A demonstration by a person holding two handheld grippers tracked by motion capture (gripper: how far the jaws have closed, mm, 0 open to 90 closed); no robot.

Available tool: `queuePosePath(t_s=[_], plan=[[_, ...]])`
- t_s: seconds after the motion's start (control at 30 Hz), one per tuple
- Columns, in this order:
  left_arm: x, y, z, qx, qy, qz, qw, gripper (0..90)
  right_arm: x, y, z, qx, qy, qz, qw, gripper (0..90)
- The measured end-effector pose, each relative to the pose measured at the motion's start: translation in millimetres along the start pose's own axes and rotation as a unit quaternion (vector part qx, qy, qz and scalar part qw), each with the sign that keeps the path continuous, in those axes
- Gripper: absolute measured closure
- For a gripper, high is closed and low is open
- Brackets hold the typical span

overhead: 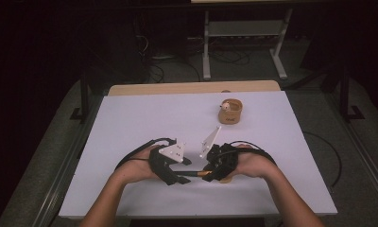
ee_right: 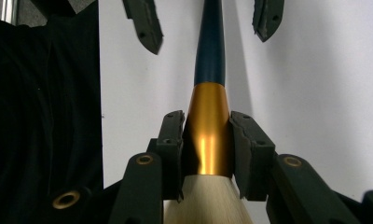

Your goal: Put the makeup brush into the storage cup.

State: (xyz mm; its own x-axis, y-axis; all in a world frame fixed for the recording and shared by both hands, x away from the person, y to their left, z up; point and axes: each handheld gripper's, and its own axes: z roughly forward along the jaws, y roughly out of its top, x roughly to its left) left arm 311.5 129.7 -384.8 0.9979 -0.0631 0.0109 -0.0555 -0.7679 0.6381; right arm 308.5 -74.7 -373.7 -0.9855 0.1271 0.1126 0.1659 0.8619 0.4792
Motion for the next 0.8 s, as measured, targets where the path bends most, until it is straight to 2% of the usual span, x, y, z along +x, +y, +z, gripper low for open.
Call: queuePosePath(t_s=[0.13, 0.33, 0.4, 0.43, 0.57, 0.6, 0.8], plan=[[-0.9, 1.4, 1.8, 0.003, -0.003, -0.002, 1.0, 43.1, 0.7, 0.9, 1.0, 0.001, 0.003, -0.002, 1.0, 65.7], [-3.2, 4.2, 8.6, 0.025, -0.004, 0.006, 0.9997, 49.2, 0.8, 3.0, 2.7, 0.002, 0.004, -0.005, 1.0, 65.7], [-4.3, 4.5, 9.9, 0.026, -0.005, 0.002, 0.9997, 51.0, 1.7, 3.2, 2.9, 0.003, 0.008, -0.002, 1.0, 65.7], [-3.7, 5.7, 10.8, 0.037, 0.002, 0.014, 0.9992, 51.9, 2.3, 3.5, 3.4, 0.003, 0.007, -0.003, 1.0, 65.7], [-4.7, 6.7, 13.2, 0.041, 0.003, 0.018, 0.999, 54.5, 2.7, 4.3, 3.9, 0.002, 0.005, -0.002, 1.0, 65.7], [-5.3, 7.3, 14.2, 0.047, -0.005, 0.018, 0.9987, 55.5, 3.5, 4.9, 4.3, 0.005, 0.007, 0.001, 1.0, 65.7], [-6.3, 8.7, 18.0, 0.049, -0.012, 0.021, 0.9985, 59.7, 5.6, 6.2, 6.5, 0.013, 0.012, 0.006, 0.9998, 65.7]])
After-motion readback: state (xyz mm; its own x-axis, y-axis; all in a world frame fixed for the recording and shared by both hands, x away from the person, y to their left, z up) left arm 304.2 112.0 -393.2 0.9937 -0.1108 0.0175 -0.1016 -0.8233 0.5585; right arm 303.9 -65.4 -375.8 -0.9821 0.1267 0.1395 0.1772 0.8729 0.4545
